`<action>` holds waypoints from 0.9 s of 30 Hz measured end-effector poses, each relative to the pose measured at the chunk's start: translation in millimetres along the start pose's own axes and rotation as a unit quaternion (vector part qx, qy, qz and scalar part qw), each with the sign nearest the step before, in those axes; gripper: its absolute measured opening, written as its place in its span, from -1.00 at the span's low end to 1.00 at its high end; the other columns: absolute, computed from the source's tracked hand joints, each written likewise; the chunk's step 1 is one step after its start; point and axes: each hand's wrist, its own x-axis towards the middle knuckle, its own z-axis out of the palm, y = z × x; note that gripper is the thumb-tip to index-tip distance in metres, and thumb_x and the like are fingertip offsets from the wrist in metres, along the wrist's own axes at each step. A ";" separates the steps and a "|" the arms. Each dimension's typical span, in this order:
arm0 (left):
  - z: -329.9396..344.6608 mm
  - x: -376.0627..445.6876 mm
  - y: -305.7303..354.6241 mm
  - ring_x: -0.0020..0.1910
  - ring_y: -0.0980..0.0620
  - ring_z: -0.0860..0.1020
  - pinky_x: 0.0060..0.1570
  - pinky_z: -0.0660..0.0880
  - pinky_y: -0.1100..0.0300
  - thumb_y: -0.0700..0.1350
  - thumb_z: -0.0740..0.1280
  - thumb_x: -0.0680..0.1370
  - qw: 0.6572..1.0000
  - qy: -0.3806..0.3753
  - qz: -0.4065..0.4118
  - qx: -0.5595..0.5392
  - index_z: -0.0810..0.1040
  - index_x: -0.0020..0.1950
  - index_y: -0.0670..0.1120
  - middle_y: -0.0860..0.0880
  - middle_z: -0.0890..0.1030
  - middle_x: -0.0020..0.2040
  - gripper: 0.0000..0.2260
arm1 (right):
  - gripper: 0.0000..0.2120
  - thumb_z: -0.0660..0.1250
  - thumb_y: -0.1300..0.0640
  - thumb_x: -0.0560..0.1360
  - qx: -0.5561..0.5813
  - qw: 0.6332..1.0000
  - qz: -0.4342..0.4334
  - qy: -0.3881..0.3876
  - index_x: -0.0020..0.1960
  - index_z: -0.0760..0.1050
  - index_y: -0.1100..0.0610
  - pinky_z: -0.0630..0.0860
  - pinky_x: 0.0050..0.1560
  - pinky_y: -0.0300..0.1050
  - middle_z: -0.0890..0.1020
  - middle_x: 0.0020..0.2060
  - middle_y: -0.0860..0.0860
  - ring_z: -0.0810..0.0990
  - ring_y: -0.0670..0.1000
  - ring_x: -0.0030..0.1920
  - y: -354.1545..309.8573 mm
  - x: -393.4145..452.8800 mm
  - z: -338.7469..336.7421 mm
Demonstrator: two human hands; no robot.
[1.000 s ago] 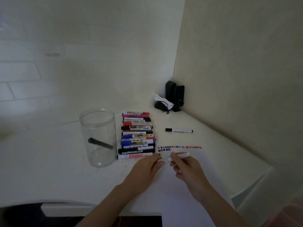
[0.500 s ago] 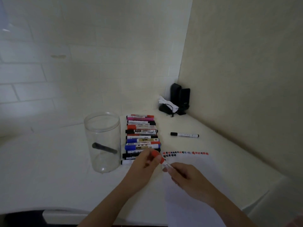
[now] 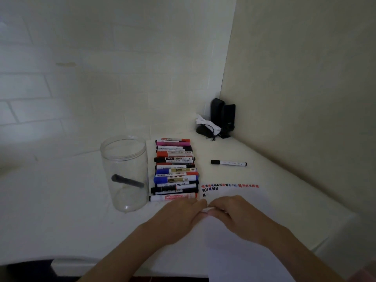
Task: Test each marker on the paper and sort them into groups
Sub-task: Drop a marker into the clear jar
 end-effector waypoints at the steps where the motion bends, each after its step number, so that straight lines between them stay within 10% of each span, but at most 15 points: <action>1: -1.0 -0.6 -1.2 -0.07 0.07 0.52 -0.03 0.47 0.14 0.23 -0.10 0.60 1.000 -0.004 -0.007 -0.016 0.46 0.11 -0.02 -0.01 0.58 0.01 -0.53 | -0.53 0.08 -0.22 0.58 0.002 1.000 0.000 0.002 0.04 0.61 0.09 0.49 -0.10 -0.14 0.67 -0.13 -0.02 0.58 -0.09 -0.17 0.3 -0.3 1.0; 8: -3.1 -3.5 -8.2 -0.26 0.22 0.45 -0.22 0.39 0.38 0.07 0.15 0.63 0.993 -0.005 -0.063 -0.097 0.44 0.08 0.01 0.12 0.50 -0.19 -0.82 | -0.84 0.38 -0.12 0.49 0.109 0.990 0.085 0.030 -0.05 0.62 -0.06 0.42 -0.29 -0.28 0.65 -0.26 -0.09 0.53 -0.16 -0.32 6.4 -1.8 -1.3; 18: 3.8 12.3 8.0 -0.33 0.20 0.40 -0.28 0.36 0.40 0.06 0.23 0.60 0.971 0.077 -0.110 -0.197 0.44 0.06 0.11 0.11 0.45 -0.28 -0.92 | -0.88 0.44 0.10 0.46 0.528 0.804 0.234 0.143 -0.07 0.64 0.15 0.42 -0.29 -0.20 0.57 -0.31 0.05 0.46 -0.04 -0.32 -1.4 -0.6 9.9; 23: 16.2 9.7 -6.5 -0.14 0.26 0.46 -0.14 0.38 0.44 0.18 0.36 0.48 0.967 0.054 -0.192 -0.157 0.42 0.12 0.12 0.18 0.51 -0.05 -0.71 | -0.80 0.40 0.09 0.51 0.572 0.722 0.309 0.240 -0.02 0.65 0.22 0.34 -0.45 -0.28 0.63 -0.29 0.04 0.48 -0.09 -0.37 21.2 5.3 7.2; 27: 32.7 11.2 -10.2 0.24 0.31 0.39 0.24 0.22 0.45 0.28 0.34 0.46 0.991 0.004 -0.099 -0.085 0.52 0.25 0.10 0.21 0.48 0.30 -0.56 | -0.84 0.38 0.06 0.53 0.505 0.765 0.326 0.231 -0.03 0.65 0.14 0.40 -0.42 -0.27 0.72 -0.19 0.07 0.59 -0.08 -0.30 35.2 18.3 9.8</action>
